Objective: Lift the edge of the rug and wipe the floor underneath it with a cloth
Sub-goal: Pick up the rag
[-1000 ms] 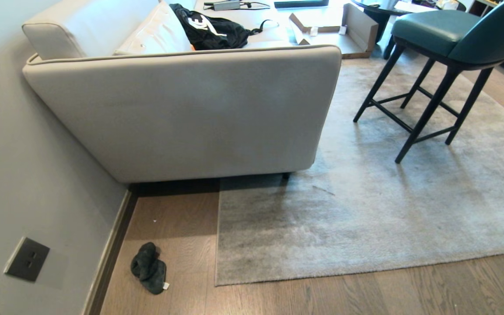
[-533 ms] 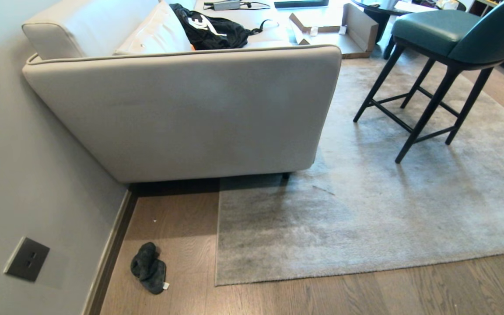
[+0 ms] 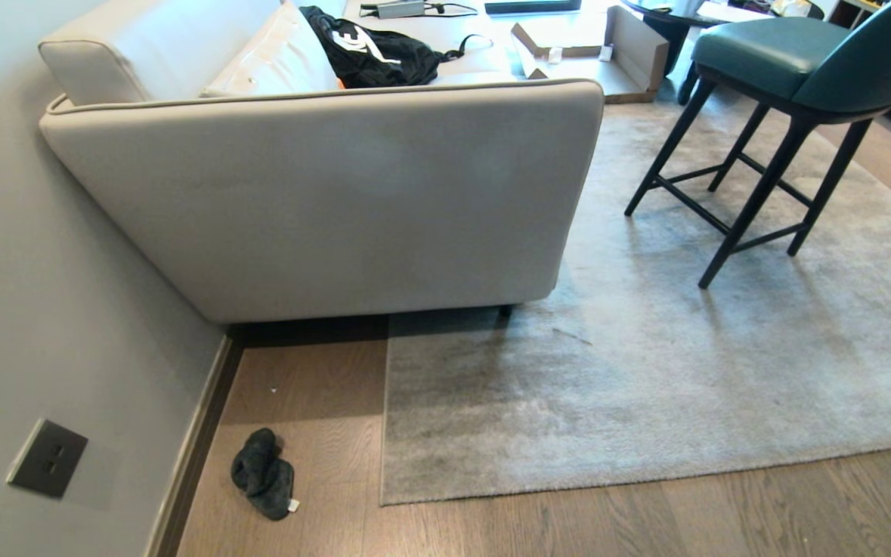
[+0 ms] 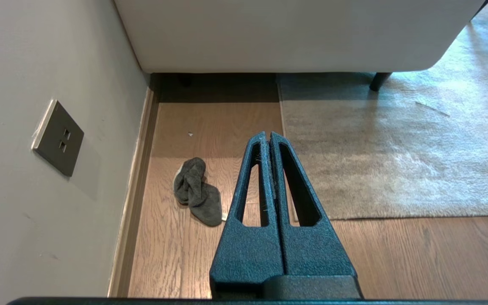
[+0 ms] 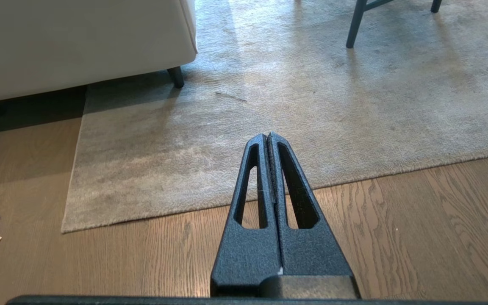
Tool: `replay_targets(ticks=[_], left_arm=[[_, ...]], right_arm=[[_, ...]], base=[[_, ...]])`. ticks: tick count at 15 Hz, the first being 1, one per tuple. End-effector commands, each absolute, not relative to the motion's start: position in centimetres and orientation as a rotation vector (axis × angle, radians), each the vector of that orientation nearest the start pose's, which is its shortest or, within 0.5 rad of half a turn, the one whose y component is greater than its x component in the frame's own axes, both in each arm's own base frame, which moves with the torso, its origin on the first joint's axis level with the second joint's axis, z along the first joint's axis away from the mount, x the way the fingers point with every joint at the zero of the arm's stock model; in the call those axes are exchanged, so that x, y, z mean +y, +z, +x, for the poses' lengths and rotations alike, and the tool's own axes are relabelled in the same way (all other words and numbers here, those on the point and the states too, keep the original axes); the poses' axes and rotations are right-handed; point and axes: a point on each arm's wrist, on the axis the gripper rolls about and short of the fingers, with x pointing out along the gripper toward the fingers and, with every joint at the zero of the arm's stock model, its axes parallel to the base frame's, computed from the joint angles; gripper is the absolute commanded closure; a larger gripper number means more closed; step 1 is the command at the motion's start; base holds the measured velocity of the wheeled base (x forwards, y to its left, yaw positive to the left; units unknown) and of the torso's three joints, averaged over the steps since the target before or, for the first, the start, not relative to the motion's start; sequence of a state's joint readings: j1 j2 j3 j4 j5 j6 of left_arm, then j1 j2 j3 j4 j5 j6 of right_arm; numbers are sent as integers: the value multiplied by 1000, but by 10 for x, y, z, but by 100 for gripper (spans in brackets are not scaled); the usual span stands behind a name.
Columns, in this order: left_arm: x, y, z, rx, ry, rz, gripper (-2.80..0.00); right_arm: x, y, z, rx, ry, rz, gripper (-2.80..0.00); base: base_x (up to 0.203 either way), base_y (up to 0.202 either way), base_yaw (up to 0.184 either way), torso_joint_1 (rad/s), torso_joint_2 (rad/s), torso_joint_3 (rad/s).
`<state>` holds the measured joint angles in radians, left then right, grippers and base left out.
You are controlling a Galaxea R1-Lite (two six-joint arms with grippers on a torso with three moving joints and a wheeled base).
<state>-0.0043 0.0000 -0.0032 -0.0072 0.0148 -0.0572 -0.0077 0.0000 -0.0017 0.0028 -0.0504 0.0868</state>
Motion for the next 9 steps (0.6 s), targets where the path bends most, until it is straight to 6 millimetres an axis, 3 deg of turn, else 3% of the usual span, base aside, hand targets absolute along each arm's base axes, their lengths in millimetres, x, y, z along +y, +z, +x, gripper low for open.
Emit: replay_targets(ticks=[1, 9], left_arm=[[0, 77, -23, -11, 10, -58, 0], [0, 77, -23, -11, 10, -57, 0]], right_arm=[[-1, 76, -23, -1, -58, 87, 0], [-1, 76, -23, 1, -58, 87, 0]], base=[[0, 0, 0, 0, 0, 0], [0, 0, 0, 0, 0, 0]])
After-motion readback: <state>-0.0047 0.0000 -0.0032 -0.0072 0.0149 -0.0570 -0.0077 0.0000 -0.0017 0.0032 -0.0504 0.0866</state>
